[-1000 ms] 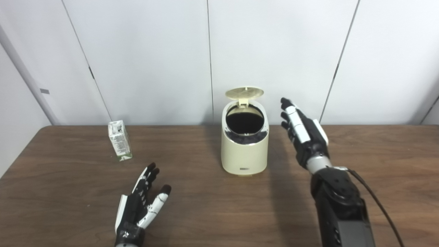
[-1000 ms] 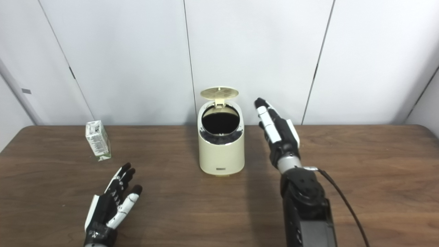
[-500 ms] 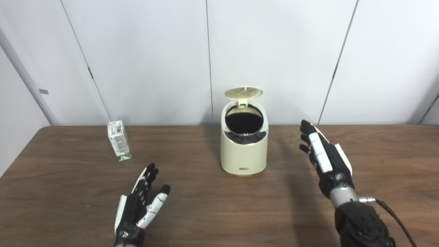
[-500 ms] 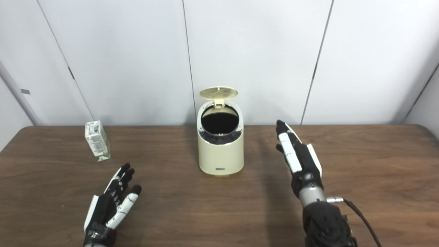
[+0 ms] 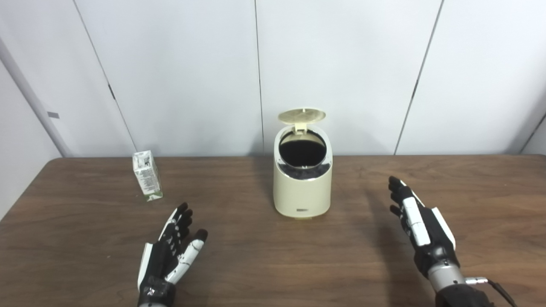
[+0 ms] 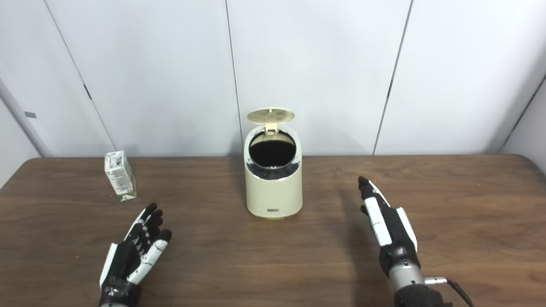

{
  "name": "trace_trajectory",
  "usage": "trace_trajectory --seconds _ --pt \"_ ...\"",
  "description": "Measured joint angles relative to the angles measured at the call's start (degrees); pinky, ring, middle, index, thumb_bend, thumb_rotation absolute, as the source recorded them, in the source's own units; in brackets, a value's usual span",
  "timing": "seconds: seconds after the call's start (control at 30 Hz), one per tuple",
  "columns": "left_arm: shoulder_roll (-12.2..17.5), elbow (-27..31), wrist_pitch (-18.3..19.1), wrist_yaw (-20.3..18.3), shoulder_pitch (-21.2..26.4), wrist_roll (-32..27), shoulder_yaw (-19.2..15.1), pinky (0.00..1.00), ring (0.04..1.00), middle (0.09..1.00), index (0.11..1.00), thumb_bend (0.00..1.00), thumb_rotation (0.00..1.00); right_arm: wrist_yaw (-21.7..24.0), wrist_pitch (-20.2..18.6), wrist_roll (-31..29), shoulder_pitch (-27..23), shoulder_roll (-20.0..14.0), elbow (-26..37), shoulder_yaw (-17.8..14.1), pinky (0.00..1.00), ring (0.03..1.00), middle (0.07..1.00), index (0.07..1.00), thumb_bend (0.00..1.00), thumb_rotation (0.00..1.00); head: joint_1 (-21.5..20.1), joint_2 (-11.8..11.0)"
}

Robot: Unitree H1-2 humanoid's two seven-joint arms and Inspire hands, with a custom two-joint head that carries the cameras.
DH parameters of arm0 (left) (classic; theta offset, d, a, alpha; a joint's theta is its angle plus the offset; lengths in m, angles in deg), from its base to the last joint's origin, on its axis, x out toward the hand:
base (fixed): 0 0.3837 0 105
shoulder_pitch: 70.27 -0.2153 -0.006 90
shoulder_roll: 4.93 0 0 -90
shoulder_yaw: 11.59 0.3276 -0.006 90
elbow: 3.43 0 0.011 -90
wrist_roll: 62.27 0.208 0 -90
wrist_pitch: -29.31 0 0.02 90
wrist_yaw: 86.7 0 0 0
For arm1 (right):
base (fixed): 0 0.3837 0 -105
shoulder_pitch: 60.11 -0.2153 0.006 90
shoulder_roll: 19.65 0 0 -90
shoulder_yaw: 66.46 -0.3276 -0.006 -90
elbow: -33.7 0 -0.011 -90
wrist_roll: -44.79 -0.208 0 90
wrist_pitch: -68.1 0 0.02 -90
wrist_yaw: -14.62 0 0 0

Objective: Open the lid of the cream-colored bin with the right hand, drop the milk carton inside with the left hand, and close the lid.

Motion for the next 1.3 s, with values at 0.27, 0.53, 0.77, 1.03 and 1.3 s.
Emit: trace_trajectory --seconds 0.27,0.53,0.77,1.03,1.3 --pt "0.02 2.32 1.61 0.17 -1.08 0.75 0.05 0.93 0.927 0.915 0.961 0.69 0.52 -0.04 3.97 -3.44 2.67 1.13 -2.17 -2.42 0.94 0.956 0.945 0.93 0.67 0.95 1.06 0.18" --pt "-0.21 6.15 3.6 1.03 -1.35 2.07 -0.34 0.96 0.925 0.895 0.95 0.72 0.45 0.12 6.87 -3.59 2.85 0.59 -3.1 -2.47 0.96 0.972 0.969 0.951 0.64 1.0 8.95 -1.31" --pt "-0.91 7.33 5.03 1.47 -1.26 2.07 -1.03 0.9 0.908 0.905 0.939 0.75 0.34 0.98 9.33 -4.77 2.96 -1.87 -5.8 -3.38 0.95 0.978 0.978 0.956 0.62 0.99 11.6 -2.55" --pt "0.43 8.05 6.42 4.24 1.59 8.35 -3.0 0.89 0.844 0.868 0.927 0.77 0.31 1.73 9.62 -5.81 3.43 -2.12 -4.66 -3.5 0.92 0.956 0.957 0.938 0.62 0.98 15.11 -3.69" --pt "4.16 8.14 9.22 6.0 6.2 14.26 -5.25 0.79 0.819 0.849 0.899 0.75 0.14 1.67 4.45 -5.24 3.58 -2.11 -0.26 -3.11 0.88 0.935 0.934 0.913 0.61 0.99 17.67 -3.16"
